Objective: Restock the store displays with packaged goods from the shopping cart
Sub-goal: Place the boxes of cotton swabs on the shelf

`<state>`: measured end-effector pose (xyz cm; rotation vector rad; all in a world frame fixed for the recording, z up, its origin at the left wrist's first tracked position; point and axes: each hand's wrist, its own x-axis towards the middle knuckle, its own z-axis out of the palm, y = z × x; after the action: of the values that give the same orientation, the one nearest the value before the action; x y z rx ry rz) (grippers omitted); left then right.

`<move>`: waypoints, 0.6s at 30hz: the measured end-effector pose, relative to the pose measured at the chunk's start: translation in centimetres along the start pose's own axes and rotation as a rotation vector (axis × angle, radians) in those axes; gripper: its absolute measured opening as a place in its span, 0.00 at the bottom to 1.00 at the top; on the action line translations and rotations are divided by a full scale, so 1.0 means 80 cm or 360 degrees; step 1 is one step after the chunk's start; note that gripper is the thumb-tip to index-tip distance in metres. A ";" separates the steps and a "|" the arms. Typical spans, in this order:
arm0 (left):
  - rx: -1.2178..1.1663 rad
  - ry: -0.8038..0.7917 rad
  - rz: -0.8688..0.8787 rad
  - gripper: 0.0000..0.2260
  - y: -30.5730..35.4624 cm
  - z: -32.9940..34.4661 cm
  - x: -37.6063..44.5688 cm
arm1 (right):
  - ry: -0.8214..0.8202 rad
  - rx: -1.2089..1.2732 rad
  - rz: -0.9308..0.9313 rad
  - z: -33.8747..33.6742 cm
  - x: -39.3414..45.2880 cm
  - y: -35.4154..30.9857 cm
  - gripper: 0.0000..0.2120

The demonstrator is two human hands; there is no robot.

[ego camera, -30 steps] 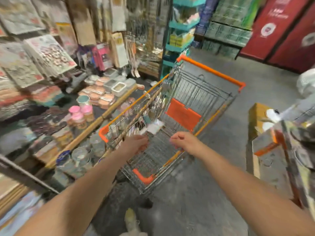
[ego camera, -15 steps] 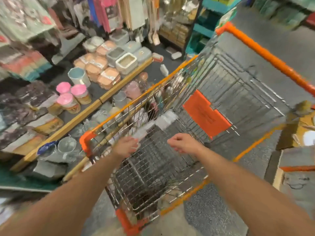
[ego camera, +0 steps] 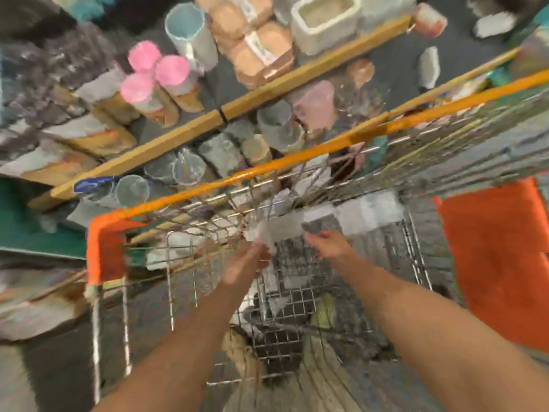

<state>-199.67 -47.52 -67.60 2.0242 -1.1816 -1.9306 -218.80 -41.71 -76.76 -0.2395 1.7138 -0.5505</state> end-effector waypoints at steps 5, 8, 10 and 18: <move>-0.0065 -0.0005 0.0083 0.17 -0.022 -0.004 0.014 | 0.0030 0.0093 -0.0092 0.035 0.030 -0.011 0.12; -0.0062 0.0050 0.0134 0.19 -0.025 -0.015 0.015 | 0.0029 0.0038 -0.0117 0.042 0.020 -0.006 0.06; -0.0038 0.0026 0.0178 0.17 -0.023 -0.014 0.011 | 0.0008 -0.0010 -0.0124 0.038 0.006 -0.001 0.08; 0.0590 -0.0403 0.0343 0.40 -0.019 0.006 0.014 | -0.0417 0.0026 -0.0173 0.015 -0.050 0.000 0.13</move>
<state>-199.52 -46.95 -69.47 1.7348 -1.8548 -2.0212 -216.79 -40.15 -73.46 -0.3779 1.4477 -0.5856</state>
